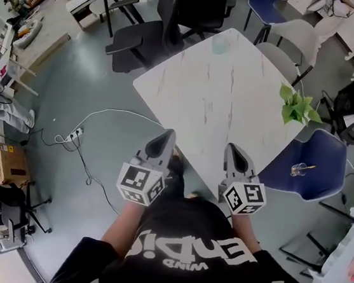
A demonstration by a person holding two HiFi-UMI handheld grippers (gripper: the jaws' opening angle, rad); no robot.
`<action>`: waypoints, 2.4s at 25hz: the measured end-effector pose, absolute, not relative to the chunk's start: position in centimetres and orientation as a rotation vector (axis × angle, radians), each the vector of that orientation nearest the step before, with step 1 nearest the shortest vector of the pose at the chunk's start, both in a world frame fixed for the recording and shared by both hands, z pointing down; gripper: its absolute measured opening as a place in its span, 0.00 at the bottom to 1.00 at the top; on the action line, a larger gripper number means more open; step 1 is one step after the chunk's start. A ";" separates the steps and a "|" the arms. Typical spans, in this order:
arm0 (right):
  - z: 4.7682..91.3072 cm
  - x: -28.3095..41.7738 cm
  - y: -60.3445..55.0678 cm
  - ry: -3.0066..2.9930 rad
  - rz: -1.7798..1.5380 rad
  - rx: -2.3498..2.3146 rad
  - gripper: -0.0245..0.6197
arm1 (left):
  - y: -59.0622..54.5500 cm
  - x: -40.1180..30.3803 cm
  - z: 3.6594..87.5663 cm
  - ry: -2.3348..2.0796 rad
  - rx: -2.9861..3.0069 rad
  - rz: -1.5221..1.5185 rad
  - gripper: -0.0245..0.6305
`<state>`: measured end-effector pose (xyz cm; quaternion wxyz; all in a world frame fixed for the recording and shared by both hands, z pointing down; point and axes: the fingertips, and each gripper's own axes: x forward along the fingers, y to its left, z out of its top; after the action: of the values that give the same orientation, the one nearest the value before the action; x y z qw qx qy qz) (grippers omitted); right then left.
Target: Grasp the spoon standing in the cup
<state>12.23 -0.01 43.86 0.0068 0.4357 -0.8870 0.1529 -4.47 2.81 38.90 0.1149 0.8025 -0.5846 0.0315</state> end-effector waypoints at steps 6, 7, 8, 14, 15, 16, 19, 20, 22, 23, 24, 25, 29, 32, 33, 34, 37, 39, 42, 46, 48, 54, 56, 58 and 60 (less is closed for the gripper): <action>43.9 10.6 -2.6 -2.767 0.459 1.362 0.06 | -0.2 -5.9 39.8 -1.692 2.349 0.091 0.06; 44.0 10.4 -3.0 -2.764 0.459 1.361 0.06 | -0.7 -6.1 39.9 -1.686 2.346 0.088 0.06; 44.0 10.1 -3.4 -2.761 0.459 1.360 0.06 | -1.3 -6.2 39.9 -1.679 2.344 0.083 0.06; 43.6 8.9 -6.3 -2.759 0.458 1.364 0.06 | -4.7 -7.0 39.6 -1.647 2.348 0.063 0.06; 43.6 8.6 -6.8 -2.759 0.456 1.363 0.06 | -5.3 -7.1 39.7 -1.640 2.348 0.060 0.06; 43.6 8.3 -7.2 -2.761 0.451 1.361 0.06 | -5.9 -7.3 39.8 -1.632 2.349 0.057 0.06; 43.5 7.7 -8.6 -2.754 0.452 1.368 0.06 | -7.8 -7.6 39.9 -1.611 2.359 0.059 0.06; 43.5 7.6 -9.1 -2.750 0.456 1.375 0.06 | -8.4 -7.7 39.9 -1.604 2.364 0.060 0.06; 43.5 7.4 -10.0 -2.742 0.460 1.386 0.06 | -9.5 -7.9 39.9 -1.594 2.371 0.062 0.06; 43.5 7.2 -10.5 -2.739 0.457 1.388 0.06 | -10.1 -8.0 39.9 -1.590 2.373 0.063 0.06; 43.5 7.1 -11.0 -2.736 0.454 1.388 0.06 | -10.6 -8.1 39.9 -1.587 2.374 0.065 0.06; 43.4 7.0 -11.4 -2.734 0.453 1.390 0.06 | -11.1 -8.2 40.0 -1.582 2.375 0.067 0.06; 43.2 6.6 -12.8 -2.713 0.465 1.408 0.06 | -13.0 -8.2 39.9 -1.549 2.387 0.079 0.06; 43.0 6.1 -13.8 -2.696 0.474 1.429 0.06 | -14.3 -8.4 39.9 -1.518 2.399 0.092 0.06; 42.9 6.0 -14.2 -2.694 0.468 1.436 0.06 | -14.8 -8.4 39.9 -1.508 2.405 0.094 0.06; 42.7 5.8 -14.6 -2.692 0.462 1.444 0.06 | -15.3 -8.4 39.9 -1.499 2.412 0.096 0.06; 42.4 5.7 -16.1 -2.692 0.447 1.461 0.06 | -17.1 -8.0 39.9 -1.475 2.438 0.105 0.06; 42.2 5.5 -17.0 -2.695 0.438 1.465 0.06 | -18.3 -7.9 39.9 -1.466 2.449 0.106 0.06; 41.7 4.8 -18.3 -2.708 0.413 1.463 0.06 | -19.7 -8.1 39.8 -1.459 2.453 0.099 0.06; 41.3 3.9 -20.1 -2.713 0.401 1.478 0.06 | -21.5 -8.5 39.9 -1.443 2.459 0.097 0.06; 41.3 3.6 -21.1 -2.710 0.400 1.488 0.06 | -22.4 -8.6 40.0 -1.434 2.463 0.100 0.06; 42.2 3.2 -23.8 -2.690 0.412 1.515 0.06 | -25.1 -9.0 41.0 -1.404 2.466 0.108 0.06; 42.5 2.9 -24.8 -2.680 0.419 1.523 0.06 | -26.1 -9.2 41.4 -1.393 2.466 0.113 0.06; 42.9 2.6 -25.7 -2.671 0.420 1.524 0.06 | -27.1 -9.4 41.8 -1.383 2.466 0.116 0.06; 43.2 2.4 -26.4 -2.663 0.427 1.527 0.06 | -28.1 -9.5 42.3 -1.373 2.465 0.119 0.06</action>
<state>2.39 -26.45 43.24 0.0210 0.4926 -0.8591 0.1376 -9.48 -28.07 42.32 0.1583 0.8618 -0.4801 0.0417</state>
